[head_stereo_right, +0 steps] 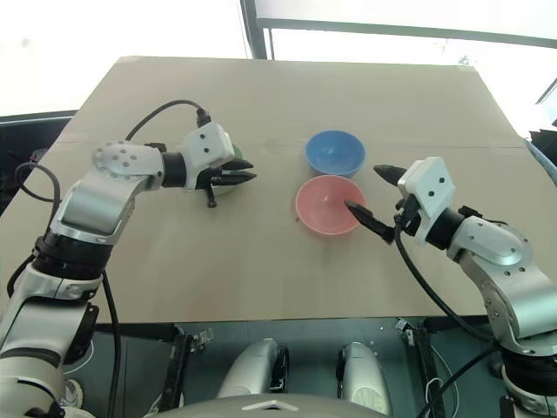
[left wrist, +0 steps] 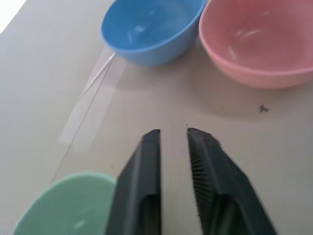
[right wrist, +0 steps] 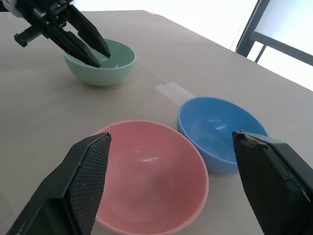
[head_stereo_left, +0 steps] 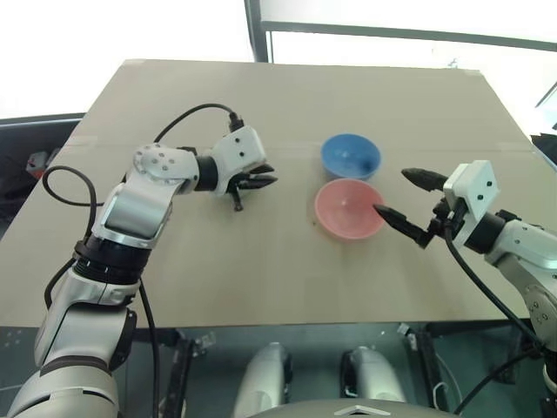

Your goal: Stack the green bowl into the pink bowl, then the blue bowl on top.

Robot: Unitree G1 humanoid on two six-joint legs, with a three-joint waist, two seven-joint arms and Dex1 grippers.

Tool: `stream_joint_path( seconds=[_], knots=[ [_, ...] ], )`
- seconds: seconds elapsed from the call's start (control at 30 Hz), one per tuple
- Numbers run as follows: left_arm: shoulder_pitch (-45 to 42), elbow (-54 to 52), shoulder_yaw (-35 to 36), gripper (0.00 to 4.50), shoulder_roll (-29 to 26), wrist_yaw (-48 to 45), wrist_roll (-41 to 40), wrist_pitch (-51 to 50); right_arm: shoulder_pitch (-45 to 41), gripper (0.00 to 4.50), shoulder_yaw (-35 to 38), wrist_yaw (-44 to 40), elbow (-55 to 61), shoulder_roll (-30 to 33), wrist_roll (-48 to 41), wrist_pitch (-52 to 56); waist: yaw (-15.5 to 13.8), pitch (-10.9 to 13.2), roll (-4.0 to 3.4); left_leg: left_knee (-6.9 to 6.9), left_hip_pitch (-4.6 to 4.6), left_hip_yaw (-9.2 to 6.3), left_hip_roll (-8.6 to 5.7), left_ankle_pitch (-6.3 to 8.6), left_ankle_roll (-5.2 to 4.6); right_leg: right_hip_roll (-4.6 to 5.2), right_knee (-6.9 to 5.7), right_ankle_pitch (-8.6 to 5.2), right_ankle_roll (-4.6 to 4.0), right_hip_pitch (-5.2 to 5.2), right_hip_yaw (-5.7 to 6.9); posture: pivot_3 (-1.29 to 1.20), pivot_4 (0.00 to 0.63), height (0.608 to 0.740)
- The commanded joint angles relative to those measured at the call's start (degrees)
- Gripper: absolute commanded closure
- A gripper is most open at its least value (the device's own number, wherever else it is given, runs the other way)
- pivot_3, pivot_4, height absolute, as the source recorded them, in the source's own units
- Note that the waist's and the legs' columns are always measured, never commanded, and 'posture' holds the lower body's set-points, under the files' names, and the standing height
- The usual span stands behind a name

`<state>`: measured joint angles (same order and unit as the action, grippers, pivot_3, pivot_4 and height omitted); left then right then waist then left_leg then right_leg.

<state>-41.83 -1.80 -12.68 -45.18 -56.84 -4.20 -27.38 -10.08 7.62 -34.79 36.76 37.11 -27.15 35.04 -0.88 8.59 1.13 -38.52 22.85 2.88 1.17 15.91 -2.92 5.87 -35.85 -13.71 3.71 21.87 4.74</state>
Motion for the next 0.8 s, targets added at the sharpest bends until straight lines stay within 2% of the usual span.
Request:
stream_joint_path(
  seconds=[0.03,0.07,0.13,0.4,0.5,0.67,0.7,0.8],
  knots=[
    [0.7,-2.0,0.8,1.71,-2.2,3.9,5.1,1.6,0.3,0.34,1.8,0.6,2.4,0.4,-0.6,-0.5,0.0,0.0,0.00,0.00,0.02,0.00,-0.01,0.01,-0.01,0.00,0.00,0.00,0.00,0.00,0.01,0.00,0.150,0.740],
    [1.2,-1.9,0.2,1.30,-3.0,4.4,6.8,2.3,0.3,0.34,1.7,0.7,2.4,0.4,-0.7,-0.5,0.0,0.0,0.00,0.00,0.06,-0.01,-0.04,0.01,-0.02,0.00,0.01,0.00,0.00,0.00,0.03,0.00,0.150,0.740],
    [2.3,-1.9,-1.0,1.30,-4.0,5.3,9.9,3.2,0.2,0.34,1.4,0.6,2.3,0.5,-0.7,-0.6,0.0,0.0,0.00,0.02,0.05,0.00,-0.08,0.01,-0.02,0.00,0.01,0.00,0.00,0.00,0.03,0.00,0.150,0.740],
    [4.3,-1.2,-4.3,1.30,-1.9,6.5,14.9,-0.3,-1.1,0.34,0.2,0.1,1.4,0.8,-0.4,-0.8,-0.1,0.0,0.01,-0.05,0.02,-0.01,-0.06,0.01,-0.02,0.01,0.02,0.00,0.00,-0.01,0.03,0.00,0.150,0.740],
    [4.4,0.0,-5.6,2.06,-0.6,7.0,16.6,-0.5,-1.3,0.34,0.2,-0.2,1.3,1.0,-0.4,-0.8,-0.1,0.0,0.01,-0.05,0.02,-0.01,-0.06,0.01,-0.02,0.00,0.01,0.00,0.00,0.00,0.03,0.00,0.150,0.740],
    [3.8,1.8,-5.9,4.19,0.8,7.1,17.8,-0.3,-1.4,0.34,0.2,-0.5,1.3,1.2,-0.8,-0.8,0.0,0.0,0.01,-0.04,0.03,0.00,-0.07,0.01,-0.02,0.00,0.01,0.00,0.00,0.00,0.03,0.00,0.150,0.740],
    [3.7,2.1,-5.8,4.36,0.9,7.0,18.0,-0.1,-1.2,0.34,0.4,-0.8,1.4,1.3,-1.1,-0.9,0.0,0.0,0.01,-0.05,0.02,-0.01,-0.07,0.01,-0.02,0.00,0.01,0.00,0.00,0.00,0.04,0.00,0.150,0.740],
    [3.6,2.7,-5.6,4.36,1.1,6.8,18.3,0.4,-0.7,0.34,1.0,-1.5,1.7,1.4,-1.8,-1.1,0.0,0.0,0.01,-0.05,0.03,-0.01,-0.06,0.01,-0.02,0.00,0.01,0.00,0.00,0.00,0.03,0.00,0.150,0.740]
  ],
)
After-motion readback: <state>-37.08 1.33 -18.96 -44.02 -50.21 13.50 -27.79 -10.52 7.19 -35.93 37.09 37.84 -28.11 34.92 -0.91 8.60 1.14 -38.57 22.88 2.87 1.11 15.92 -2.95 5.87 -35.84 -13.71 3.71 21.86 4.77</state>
